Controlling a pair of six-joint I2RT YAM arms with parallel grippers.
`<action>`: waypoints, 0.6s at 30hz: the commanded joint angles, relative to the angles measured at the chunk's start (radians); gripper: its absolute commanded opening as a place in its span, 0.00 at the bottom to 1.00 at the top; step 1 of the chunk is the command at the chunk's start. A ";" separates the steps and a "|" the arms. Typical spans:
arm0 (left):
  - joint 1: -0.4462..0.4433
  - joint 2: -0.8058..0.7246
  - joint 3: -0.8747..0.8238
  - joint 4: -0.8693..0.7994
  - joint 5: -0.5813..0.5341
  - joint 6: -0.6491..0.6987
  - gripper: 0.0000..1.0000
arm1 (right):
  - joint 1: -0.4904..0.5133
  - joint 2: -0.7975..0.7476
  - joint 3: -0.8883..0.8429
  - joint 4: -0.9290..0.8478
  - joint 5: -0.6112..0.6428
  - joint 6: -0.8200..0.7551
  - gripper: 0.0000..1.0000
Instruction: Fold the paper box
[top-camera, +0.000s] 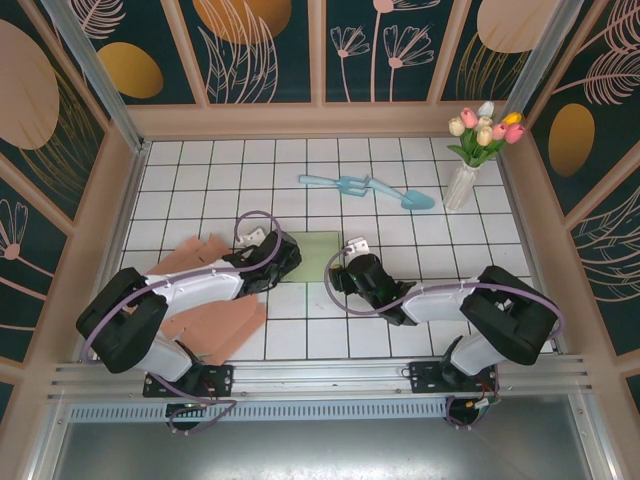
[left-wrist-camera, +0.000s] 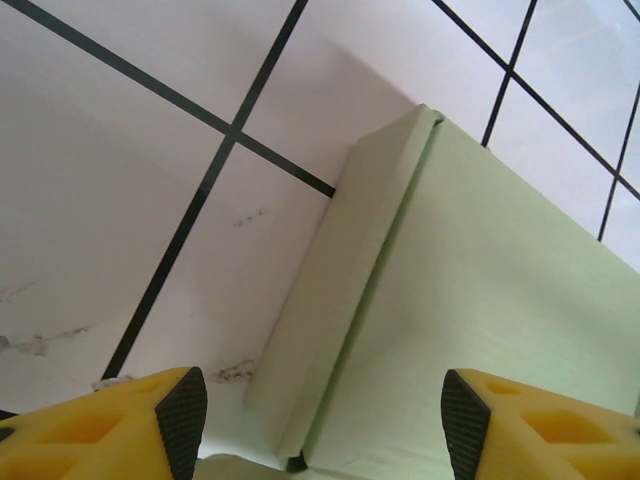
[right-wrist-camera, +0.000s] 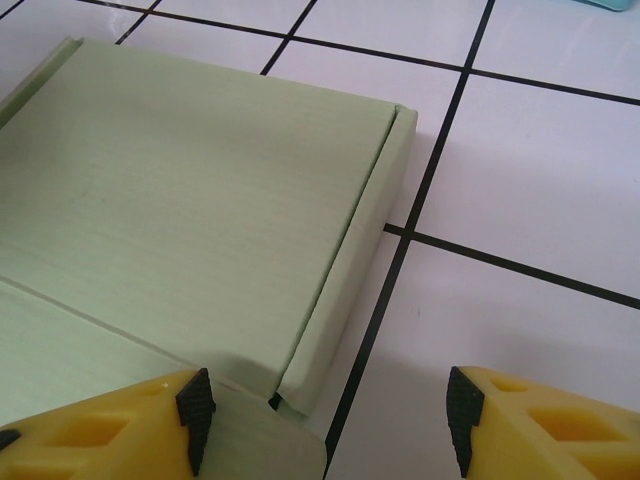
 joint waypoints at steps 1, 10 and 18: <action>-0.003 0.016 0.059 -0.083 -0.014 -0.057 0.67 | 0.003 0.017 -0.022 0.047 -0.011 0.018 0.66; -0.004 0.104 0.184 -0.236 0.017 -0.124 0.81 | 0.003 0.028 -0.034 0.072 -0.020 0.019 0.65; -0.004 0.105 0.140 -0.193 0.035 -0.170 0.85 | 0.005 0.025 -0.043 0.080 -0.028 0.013 0.66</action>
